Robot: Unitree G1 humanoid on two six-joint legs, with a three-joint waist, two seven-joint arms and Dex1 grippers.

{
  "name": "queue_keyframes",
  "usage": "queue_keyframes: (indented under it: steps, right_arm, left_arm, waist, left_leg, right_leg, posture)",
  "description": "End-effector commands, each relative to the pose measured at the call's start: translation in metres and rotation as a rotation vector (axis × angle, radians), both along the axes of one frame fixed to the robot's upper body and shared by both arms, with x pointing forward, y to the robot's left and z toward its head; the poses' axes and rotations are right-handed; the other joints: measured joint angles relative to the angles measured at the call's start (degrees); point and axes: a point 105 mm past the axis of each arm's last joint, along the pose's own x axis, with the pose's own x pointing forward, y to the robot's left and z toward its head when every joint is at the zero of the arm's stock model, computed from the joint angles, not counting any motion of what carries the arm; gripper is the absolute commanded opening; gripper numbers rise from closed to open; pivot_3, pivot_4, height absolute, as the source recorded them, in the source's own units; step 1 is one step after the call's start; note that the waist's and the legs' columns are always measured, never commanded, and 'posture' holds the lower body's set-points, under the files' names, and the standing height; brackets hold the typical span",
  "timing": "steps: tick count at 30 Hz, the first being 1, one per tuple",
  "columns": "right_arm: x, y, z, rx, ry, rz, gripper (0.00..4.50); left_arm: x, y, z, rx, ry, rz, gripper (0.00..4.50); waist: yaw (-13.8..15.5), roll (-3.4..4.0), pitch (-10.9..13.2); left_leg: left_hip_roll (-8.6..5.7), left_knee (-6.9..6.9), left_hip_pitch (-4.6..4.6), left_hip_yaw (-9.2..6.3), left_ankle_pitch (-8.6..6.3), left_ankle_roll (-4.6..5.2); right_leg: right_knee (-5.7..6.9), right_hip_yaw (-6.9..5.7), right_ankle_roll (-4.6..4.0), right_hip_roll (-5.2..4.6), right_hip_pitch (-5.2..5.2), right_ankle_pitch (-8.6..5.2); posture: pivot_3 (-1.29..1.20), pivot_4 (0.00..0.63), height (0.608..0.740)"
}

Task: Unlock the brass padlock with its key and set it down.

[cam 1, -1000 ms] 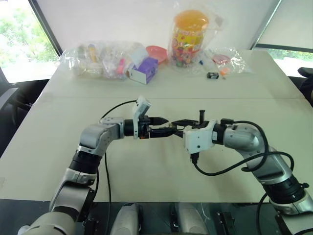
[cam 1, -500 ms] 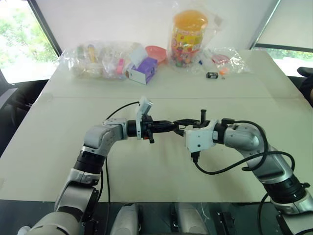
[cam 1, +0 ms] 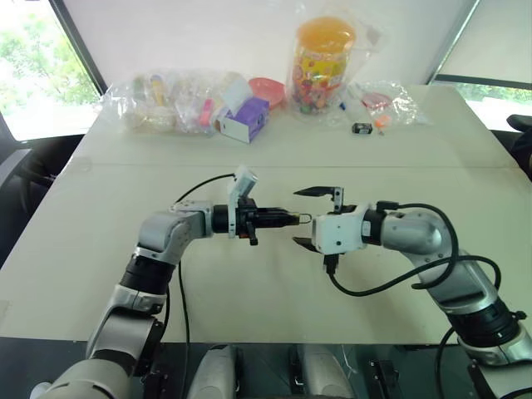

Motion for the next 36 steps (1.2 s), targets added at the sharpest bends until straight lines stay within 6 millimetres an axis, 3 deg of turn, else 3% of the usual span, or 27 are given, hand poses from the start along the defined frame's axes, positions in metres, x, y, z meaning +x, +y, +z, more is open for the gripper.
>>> queue_keyframes:
  steps: [1, 3, 6, 13, 36]
  right_arm:
    - [-0.001, -0.012, 0.025, 0.107, -0.001, -0.052, 4.46]
    - [-0.001, -0.013, 0.029, 0.167, 0.029, -0.068, 4.46]
    - [0.004, -0.016, 0.035, 0.229, 0.036, -0.106, 3.62]
    - [0.006, -0.011, 0.029, 0.319, 0.103, -0.133, 0.04]
    - [0.008, -0.003, -0.017, 0.279, 0.227, -0.122, 0.04]
  left_arm:
    - [0.003, 0.002, 0.015, -0.005, -0.065, -0.022, 0.01]
    - [0.003, 0.002, 0.015, -0.005, -0.069, -0.028, 0.01]
    - [0.002, 0.004, 0.017, -0.008, -0.071, -0.045, 0.01]
    - [0.000, 0.001, 0.018, -0.018, -0.071, -0.063, 0.01]
    - [-0.003, 0.002, 0.039, -0.091, -0.058, -0.077, 0.01]
  waist:
    - [0.00, 0.00, 0.00]
    - [-0.04, 0.00, 0.00]
    - [-0.12, 0.00, 0.00]
    - [-0.08, 0.00, 0.00]
    - [-0.09, 0.00, 0.00]
  left_leg:
    - [0.00, 0.00, 0.00, 0.00, 0.00, 0.00]
    - [0.00, 0.00, 0.00, 0.00, 0.00, 0.00]
    - [0.01, -0.01, 0.00, -0.01, 0.00, 0.00]
    - [0.01, -0.01, 0.00, 0.00, 0.00, 0.00]
    - [0.01, -0.01, 0.00, 0.00, 0.00, 0.00]
  right_leg:
    - [0.00, -0.01, 0.00, 0.00, 0.00, 0.00]
    - [-0.01, 0.00, 0.00, 0.00, 0.00, 0.00]
    - [0.00, 0.00, 0.00, 0.01, 0.00, 0.00]
    - [0.00, 0.00, 0.00, 0.01, 0.00, 0.00]
    - [-0.01, 0.00, 0.00, 0.01, 0.00, 0.00]
  posture:
    - [0.00, 0.150, 0.735]
    - [0.00, 0.150, 0.735]
    - [0.00, 0.150, 0.735]
    - [0.00, 0.150, 0.735]
    - [0.00, 0.150, 0.735]
